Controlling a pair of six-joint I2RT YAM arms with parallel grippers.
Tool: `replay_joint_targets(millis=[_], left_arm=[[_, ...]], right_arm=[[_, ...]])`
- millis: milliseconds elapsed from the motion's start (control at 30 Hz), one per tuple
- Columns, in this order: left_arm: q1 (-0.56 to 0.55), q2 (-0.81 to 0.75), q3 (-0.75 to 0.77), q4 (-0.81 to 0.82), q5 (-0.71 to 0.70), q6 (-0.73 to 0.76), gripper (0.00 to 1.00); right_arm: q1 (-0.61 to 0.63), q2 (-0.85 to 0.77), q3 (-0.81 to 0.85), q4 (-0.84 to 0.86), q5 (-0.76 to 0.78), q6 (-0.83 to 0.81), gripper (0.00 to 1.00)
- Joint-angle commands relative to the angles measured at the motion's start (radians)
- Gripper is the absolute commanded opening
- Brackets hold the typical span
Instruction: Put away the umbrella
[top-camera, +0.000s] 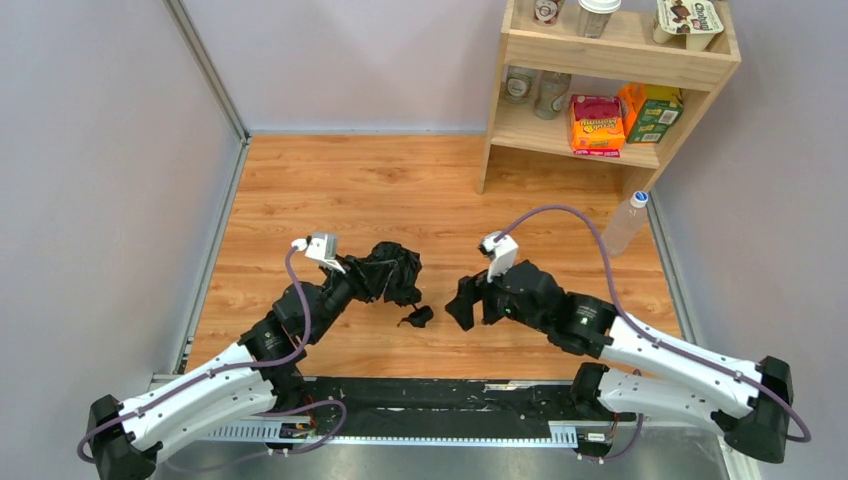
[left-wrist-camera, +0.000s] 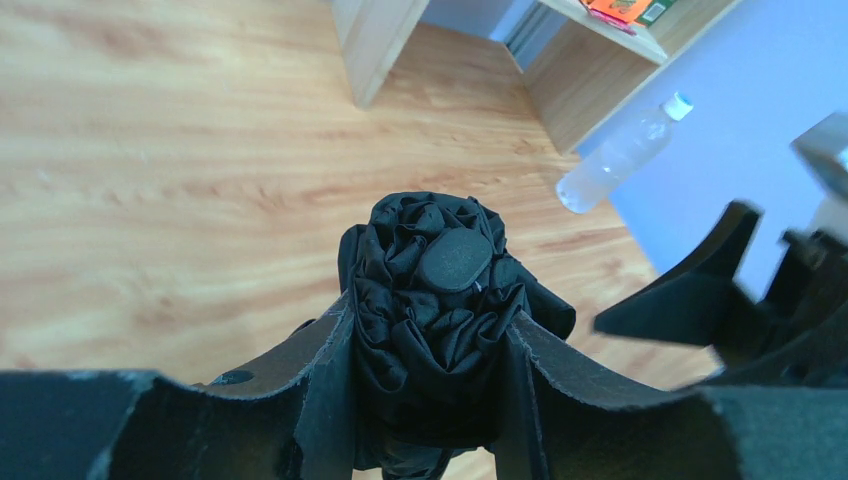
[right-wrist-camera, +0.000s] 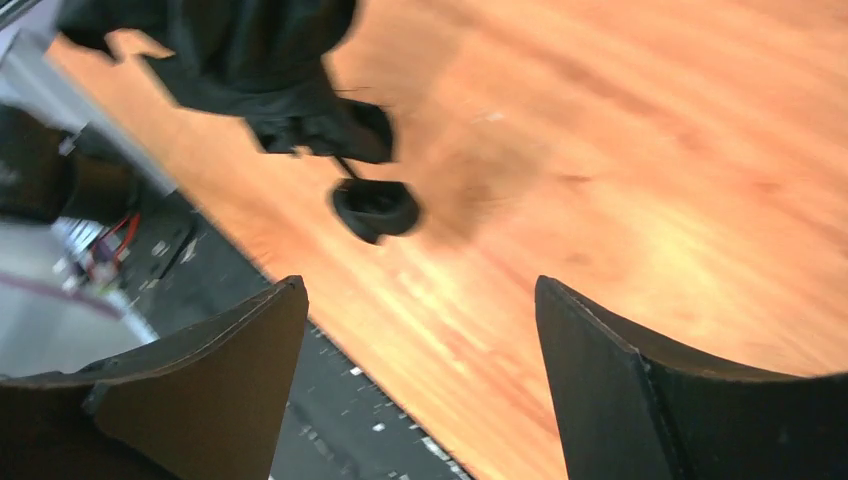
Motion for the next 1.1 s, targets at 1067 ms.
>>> replay_joint_targets(millis=[1067], left_arm=[[0.483, 0.686, 0.381, -0.413, 0.866, 0.088, 0.35]], right_arm=[[-0.037, -0.080, 0.163, -0.384, 0.266, 0.034, 1.00]])
